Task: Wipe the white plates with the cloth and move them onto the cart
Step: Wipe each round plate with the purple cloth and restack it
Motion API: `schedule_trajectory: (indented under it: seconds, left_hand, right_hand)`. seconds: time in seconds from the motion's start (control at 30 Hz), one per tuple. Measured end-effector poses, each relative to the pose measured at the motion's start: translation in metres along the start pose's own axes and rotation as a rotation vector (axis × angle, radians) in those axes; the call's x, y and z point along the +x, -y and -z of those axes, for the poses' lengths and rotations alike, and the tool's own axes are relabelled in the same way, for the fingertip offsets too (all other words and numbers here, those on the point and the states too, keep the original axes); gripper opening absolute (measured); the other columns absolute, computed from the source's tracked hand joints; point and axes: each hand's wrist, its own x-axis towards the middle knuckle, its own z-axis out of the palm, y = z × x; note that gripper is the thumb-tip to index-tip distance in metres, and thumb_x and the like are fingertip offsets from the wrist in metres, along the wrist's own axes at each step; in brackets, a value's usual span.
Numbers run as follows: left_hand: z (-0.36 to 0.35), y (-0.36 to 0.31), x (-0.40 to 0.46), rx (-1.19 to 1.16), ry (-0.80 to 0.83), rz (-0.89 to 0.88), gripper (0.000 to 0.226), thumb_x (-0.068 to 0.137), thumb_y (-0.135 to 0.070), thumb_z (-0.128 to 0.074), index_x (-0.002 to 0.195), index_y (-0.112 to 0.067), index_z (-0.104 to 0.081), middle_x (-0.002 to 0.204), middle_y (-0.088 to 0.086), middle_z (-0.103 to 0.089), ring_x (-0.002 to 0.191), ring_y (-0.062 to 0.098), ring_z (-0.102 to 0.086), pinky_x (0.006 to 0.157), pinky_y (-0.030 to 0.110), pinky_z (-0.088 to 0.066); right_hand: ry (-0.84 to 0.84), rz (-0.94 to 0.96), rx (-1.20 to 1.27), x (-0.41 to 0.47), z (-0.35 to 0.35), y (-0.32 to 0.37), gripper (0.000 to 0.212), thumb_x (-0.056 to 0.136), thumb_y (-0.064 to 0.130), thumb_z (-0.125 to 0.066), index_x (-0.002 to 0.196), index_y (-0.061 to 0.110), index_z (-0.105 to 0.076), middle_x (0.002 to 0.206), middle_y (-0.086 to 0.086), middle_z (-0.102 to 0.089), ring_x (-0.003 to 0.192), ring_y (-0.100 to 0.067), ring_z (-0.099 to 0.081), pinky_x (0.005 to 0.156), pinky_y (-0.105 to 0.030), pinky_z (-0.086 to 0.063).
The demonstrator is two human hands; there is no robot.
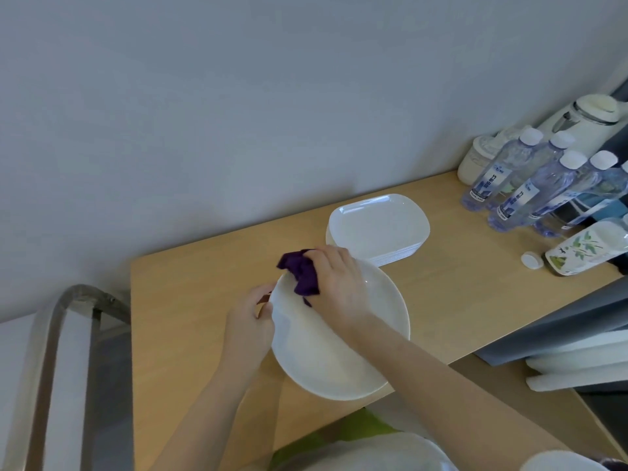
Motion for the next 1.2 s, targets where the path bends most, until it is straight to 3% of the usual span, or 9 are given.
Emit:
schedule_trajectory:
  seconds: [0.17, 0.3, 0.4, 0.5, 0.67, 0.83, 0.93, 1.1, 1.2]
  left_hand:
    - [-0.001, 0.000, -0.003, -0.086, -0.002, 0.026, 0.039, 0.083, 0.012, -0.047, 0.096, -0.017, -0.068, 0.094, -0.001, -0.069, 0.095, 0.019, -0.059, 0.077, 0.027, -0.044]
    - [-0.001, 0.001, -0.003, -0.032, 0.000, 0.011, 0.035, 0.091, 0.004, -0.050, 0.106, -0.021, -0.069, 0.104, -0.005, -0.069, 0.100, 0.009, -0.059, 0.082, 0.022, -0.042]
    - [-0.002, -0.003, -0.007, -0.078, -0.010, 0.036, 0.046, 0.090, 0.001, -0.049, 0.097, -0.041, -0.063, 0.100, -0.023, -0.065, 0.098, -0.008, -0.056, 0.076, 0.012, -0.040]
    - [-0.003, -0.004, -0.008, -0.101, -0.016, 0.048, 0.046, 0.089, 0.000, -0.050, 0.097, -0.044, -0.062, 0.097, -0.030, -0.065, 0.100, -0.010, -0.056, 0.073, 0.010, -0.041]
    - [-0.001, -0.006, -0.009, -0.104, -0.004, 0.033, 0.050, 0.088, 0.002, -0.048, 0.096, -0.044, -0.065, 0.096, -0.037, -0.064, 0.097, -0.014, -0.056, 0.068, 0.002, -0.042]
    - [0.001, -0.008, -0.007, -0.115, -0.002, 0.043, 0.051, 0.088, 0.001, -0.051, 0.088, -0.048, -0.062, 0.087, -0.039, -0.063, 0.093, -0.018, -0.055, 0.072, 0.010, -0.040]
    - [0.000, -0.002, -0.006, -0.136, -0.008, 0.073, 0.045, 0.090, 0.003, -0.050, 0.095, -0.039, -0.067, 0.097, -0.028, -0.066, 0.102, -0.005, -0.058, 0.079, 0.014, -0.042]
    - [-0.001, -0.001, -0.007, -0.210, -0.007, 0.072, 0.036, 0.093, 0.003, -0.048, 0.110, -0.024, -0.066, 0.104, -0.019, -0.065, 0.100, -0.008, -0.057, 0.078, 0.004, -0.042]
    - [-0.004, 0.002, -0.007, -0.314, -0.013, 0.125, 0.038, 0.092, 0.007, -0.044, 0.115, -0.014, -0.067, 0.108, -0.004, -0.069, 0.102, 0.006, -0.061, 0.077, 0.014, -0.045]
  right_hand:
    - [-0.073, 0.077, -0.048, -0.013, -0.023, 0.030, 0.043, 0.064, 0.027, -0.078, 0.104, 0.015, -0.067, 0.111, 0.000, -0.065, 0.095, -0.025, -0.061, 0.077, -0.035, -0.050]
    - [-0.089, 0.115, -0.191, -0.004, -0.009, 0.007, 0.038, 0.067, 0.024, -0.077, 0.103, 0.017, -0.066, 0.106, 0.001, -0.065, 0.092, -0.024, -0.062, 0.072, -0.033, -0.049]
    - [-0.079, 0.008, -0.335, -0.001, 0.014, -0.021, 0.030, 0.074, 0.017, -0.070, 0.104, 0.015, -0.064, 0.105, -0.002, -0.063, 0.094, -0.027, -0.058, 0.074, -0.036, -0.046]
    - [-0.168, -0.071, -0.519, -0.021, 0.029, -0.038, 0.017, 0.069, 0.012, -0.074, 0.082, 0.015, -0.064, 0.084, 0.000, -0.063, 0.074, -0.024, -0.059, 0.060, -0.032, -0.046]
    - [-0.144, -0.214, -0.579, -0.058, 0.025, -0.033, 0.030, 0.049, 0.003, -0.076, 0.074, 0.010, -0.061, 0.071, -0.005, -0.056, 0.061, -0.026, -0.051, 0.053, -0.033, -0.041]
    - [-0.122, -0.319, -0.317, -0.028, 0.013, -0.022, 0.041, 0.061, 0.009, -0.076, 0.100, 0.008, -0.063, 0.094, -0.009, -0.059, 0.080, -0.032, -0.054, 0.069, -0.037, -0.046]
    - [-0.091, -0.295, -0.077, -0.002, -0.002, -0.005, 0.050, 0.068, 0.016, -0.071, 0.115, 0.009, -0.057, 0.111, -0.007, -0.054, 0.097, -0.030, -0.049, 0.083, -0.036, -0.042]
    - [-0.111, -0.234, 0.179, 0.001, -0.027, 0.033, 0.051, 0.064, 0.017, -0.073, 0.112, 0.008, -0.056, 0.113, -0.006, -0.055, 0.096, -0.029, -0.049, 0.083, -0.035, -0.042]
    - [-0.055, -0.256, 0.236, -0.018, -0.037, 0.043, 0.042, 0.074, 0.023, -0.063, 0.113, 0.014, -0.052, 0.113, -0.001, -0.053, 0.097, -0.025, -0.049, 0.082, -0.029, -0.038]
